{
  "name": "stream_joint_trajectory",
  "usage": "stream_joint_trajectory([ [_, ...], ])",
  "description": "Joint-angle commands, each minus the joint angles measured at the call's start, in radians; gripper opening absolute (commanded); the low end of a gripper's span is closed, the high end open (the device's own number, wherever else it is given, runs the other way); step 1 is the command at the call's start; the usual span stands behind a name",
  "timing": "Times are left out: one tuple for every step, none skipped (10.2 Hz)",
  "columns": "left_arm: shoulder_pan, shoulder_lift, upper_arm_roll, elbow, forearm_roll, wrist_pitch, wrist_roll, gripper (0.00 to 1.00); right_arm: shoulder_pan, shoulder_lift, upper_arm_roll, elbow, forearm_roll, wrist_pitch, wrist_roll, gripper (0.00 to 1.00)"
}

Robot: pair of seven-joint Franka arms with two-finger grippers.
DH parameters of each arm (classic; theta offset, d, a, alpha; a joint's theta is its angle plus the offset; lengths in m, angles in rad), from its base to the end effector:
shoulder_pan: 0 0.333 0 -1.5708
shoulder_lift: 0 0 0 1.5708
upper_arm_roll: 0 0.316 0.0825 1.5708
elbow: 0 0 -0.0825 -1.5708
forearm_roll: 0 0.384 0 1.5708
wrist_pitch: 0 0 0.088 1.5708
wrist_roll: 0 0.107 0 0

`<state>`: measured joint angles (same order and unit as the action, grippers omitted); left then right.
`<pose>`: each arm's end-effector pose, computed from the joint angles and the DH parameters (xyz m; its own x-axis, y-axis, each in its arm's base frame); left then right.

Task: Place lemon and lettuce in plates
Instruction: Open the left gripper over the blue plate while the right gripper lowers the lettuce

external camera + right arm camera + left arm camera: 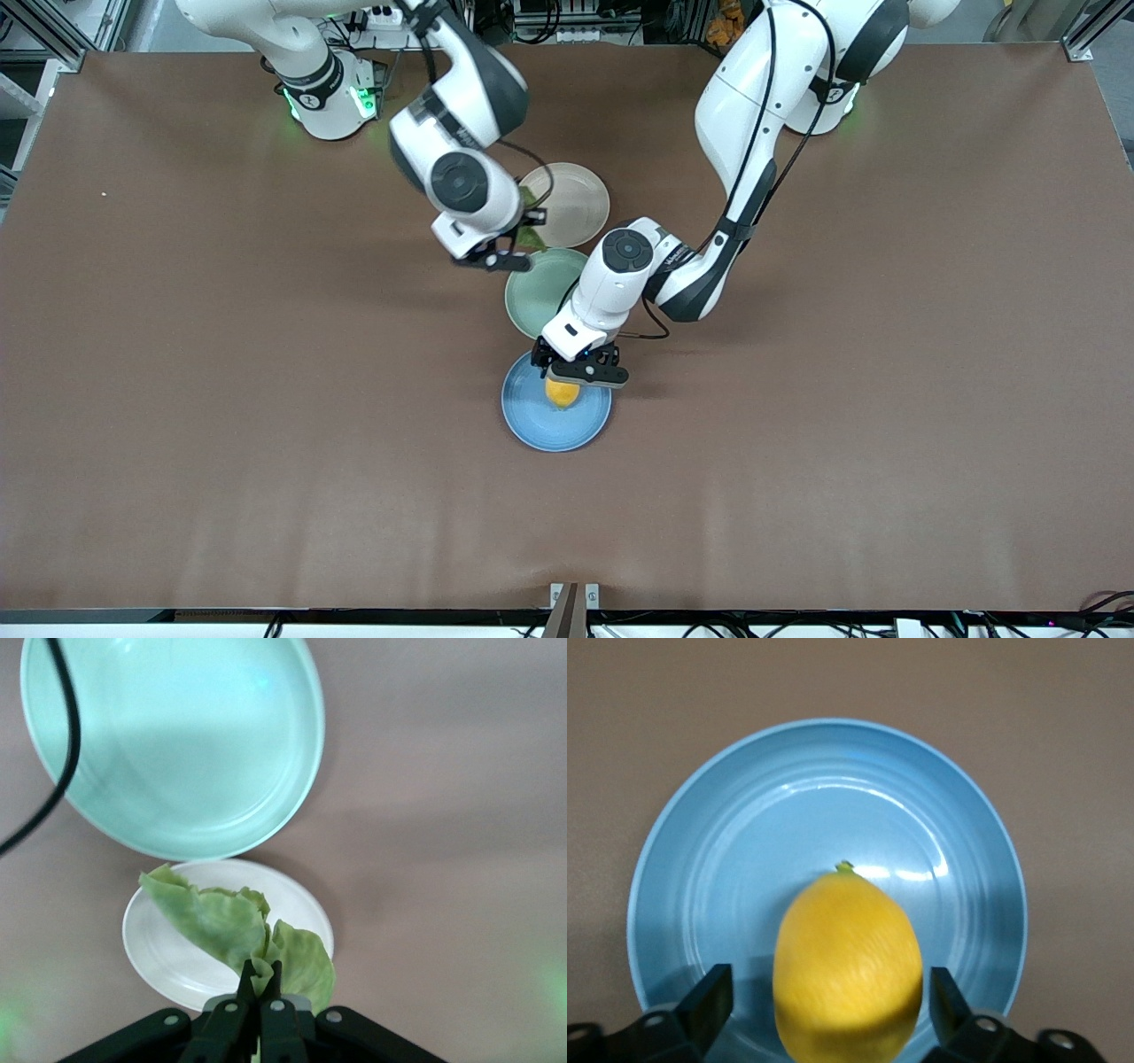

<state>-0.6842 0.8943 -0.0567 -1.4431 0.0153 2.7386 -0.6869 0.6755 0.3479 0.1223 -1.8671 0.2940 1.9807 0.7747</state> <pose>0.5632 -0.5025 0.1962 0.9595 0.0050 0.2816 -0.0754 -0.9588 0.2739 0.4116 0.4428 0.3172 0.9228 -0.1158 -0.3674 -0.1326 -0.9910 -0.0206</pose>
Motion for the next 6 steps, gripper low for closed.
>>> stream_joint_trajectory([
  [-0.003, -0.04, 0.015, -0.002, -0.005, -0.01, -0.008, 1.0, 0.064, -0.007, -0.01, -0.069, 0.007, 0.084, 0.061, 0.0],
  [0.0, -0.061, 0.03, 0.0, -0.005, -0.037, -0.006, 1.0, 0.084, -0.004, -0.01, -0.093, 0.007, 0.122, 0.072, 0.0],
  [0.008, -0.093, 0.041, 0.0, -0.003, -0.071, -0.002, 1.0, 0.091, 0.003, -0.01, -0.116, 0.007, 0.159, 0.074, 0.0],
  [0.037, -0.136, 0.043, 0.0, -0.001, -0.124, 0.001, 1.0, 0.116, 0.025, -0.01, -0.119, 0.007, 0.203, 0.078, 0.0],
  [0.054, -0.184, 0.043, 0.0, -0.001, -0.195, 0.004, 1.0, 0.136, 0.052, -0.01, -0.119, 0.007, 0.254, 0.109, 0.0],
  [0.095, -0.243, 0.043, -0.002, 0.0, -0.294, 0.026, 1.0, 0.144, 0.066, -0.01, -0.119, 0.007, 0.274, 0.112, 0.0],
])
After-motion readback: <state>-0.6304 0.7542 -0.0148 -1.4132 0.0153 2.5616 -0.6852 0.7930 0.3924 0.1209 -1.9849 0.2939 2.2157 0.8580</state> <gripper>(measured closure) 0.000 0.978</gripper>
